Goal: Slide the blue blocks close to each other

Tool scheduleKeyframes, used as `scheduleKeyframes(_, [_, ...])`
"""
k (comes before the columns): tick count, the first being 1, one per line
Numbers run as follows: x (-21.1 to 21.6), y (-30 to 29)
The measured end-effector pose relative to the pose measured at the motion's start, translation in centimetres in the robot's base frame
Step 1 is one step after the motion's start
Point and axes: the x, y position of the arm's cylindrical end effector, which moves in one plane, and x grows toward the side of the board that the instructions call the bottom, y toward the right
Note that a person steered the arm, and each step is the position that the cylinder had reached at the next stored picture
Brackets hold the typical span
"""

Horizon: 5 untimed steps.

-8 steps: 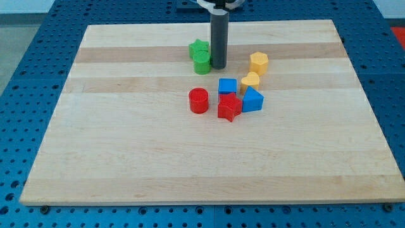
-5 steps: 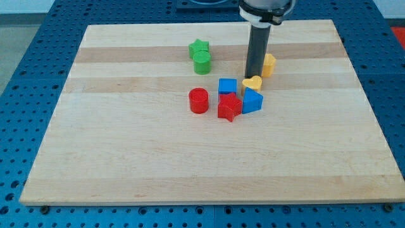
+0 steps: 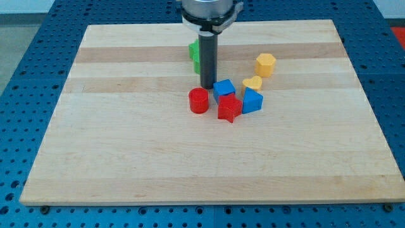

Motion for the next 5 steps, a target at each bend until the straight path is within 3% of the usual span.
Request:
scheduleKeyframes(2, [0.1,0.3])
scheduleKeyframes(5, [2.4,7.5])
